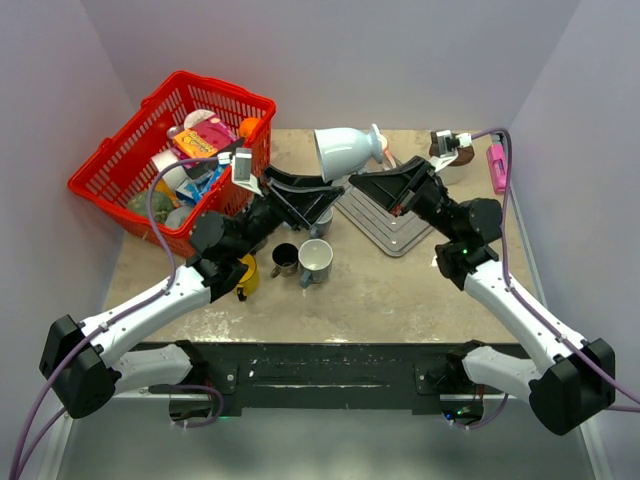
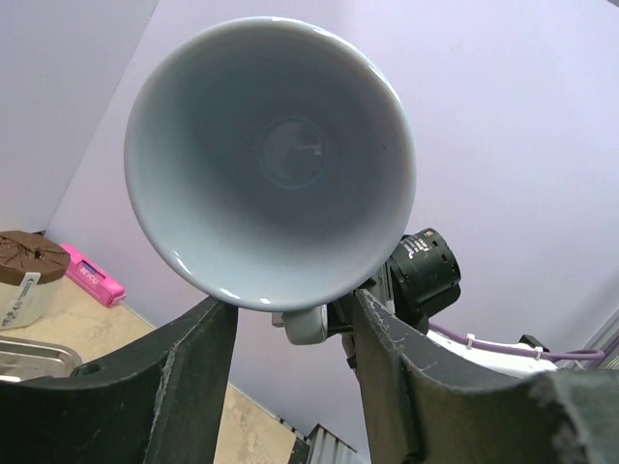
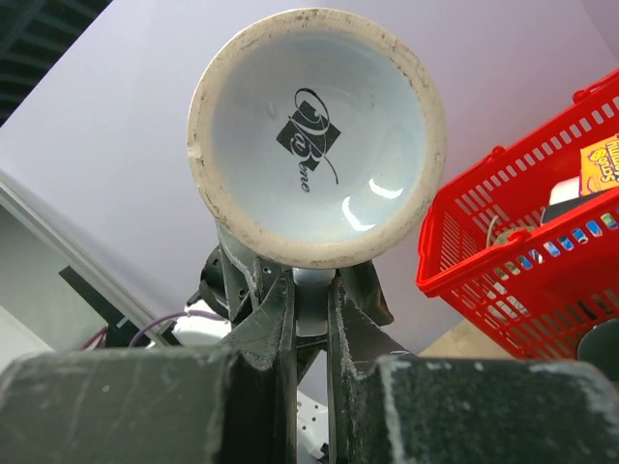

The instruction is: Turn the mug right side up

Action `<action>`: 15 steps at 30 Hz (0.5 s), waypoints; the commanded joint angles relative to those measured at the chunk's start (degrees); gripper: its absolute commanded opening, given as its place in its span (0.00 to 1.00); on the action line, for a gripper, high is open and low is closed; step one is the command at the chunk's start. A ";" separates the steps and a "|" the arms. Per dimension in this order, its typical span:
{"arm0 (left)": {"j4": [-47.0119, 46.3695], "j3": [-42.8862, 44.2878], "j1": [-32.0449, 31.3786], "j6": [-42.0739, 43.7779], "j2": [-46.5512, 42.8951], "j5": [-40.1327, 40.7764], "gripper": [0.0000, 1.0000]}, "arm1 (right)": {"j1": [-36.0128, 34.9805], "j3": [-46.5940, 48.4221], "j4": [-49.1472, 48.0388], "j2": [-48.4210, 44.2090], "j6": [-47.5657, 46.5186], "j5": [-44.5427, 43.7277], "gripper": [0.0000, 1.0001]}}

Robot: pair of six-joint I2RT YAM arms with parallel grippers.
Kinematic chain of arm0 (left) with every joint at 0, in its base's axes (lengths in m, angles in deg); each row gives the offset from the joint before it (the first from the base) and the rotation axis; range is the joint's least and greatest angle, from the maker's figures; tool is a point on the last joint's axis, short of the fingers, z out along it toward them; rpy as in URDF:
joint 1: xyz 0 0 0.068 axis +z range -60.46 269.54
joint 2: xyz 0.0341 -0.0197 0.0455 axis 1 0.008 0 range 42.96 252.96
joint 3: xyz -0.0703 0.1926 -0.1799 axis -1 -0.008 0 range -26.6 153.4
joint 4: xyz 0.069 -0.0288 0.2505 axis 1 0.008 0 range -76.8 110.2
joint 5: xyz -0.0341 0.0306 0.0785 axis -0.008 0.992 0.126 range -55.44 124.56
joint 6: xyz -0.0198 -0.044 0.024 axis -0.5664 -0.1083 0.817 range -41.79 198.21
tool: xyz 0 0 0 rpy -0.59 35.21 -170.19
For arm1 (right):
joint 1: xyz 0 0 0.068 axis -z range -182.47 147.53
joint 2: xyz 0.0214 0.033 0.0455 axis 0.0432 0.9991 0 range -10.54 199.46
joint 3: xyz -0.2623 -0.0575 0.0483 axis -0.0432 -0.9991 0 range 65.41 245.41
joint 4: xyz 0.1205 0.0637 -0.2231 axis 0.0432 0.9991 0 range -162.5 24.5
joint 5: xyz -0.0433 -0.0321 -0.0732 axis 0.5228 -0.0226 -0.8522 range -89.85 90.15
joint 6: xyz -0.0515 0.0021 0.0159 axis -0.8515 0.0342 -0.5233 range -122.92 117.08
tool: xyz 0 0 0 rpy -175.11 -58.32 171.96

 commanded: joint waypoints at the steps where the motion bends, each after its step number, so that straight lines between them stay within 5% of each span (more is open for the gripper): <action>1: -4.17 2.42 0.42 -0.59 -0.35 0.08 0.54 | -1.22 0.21 -7.75 0.51 0.27 -3.65 0.00; 15: -1.71 2.78 0.42 0.64 -1.22 2.01 0.42 | -6.41 -0.06 -9.69 3.50 -1.05 -5.41 0.00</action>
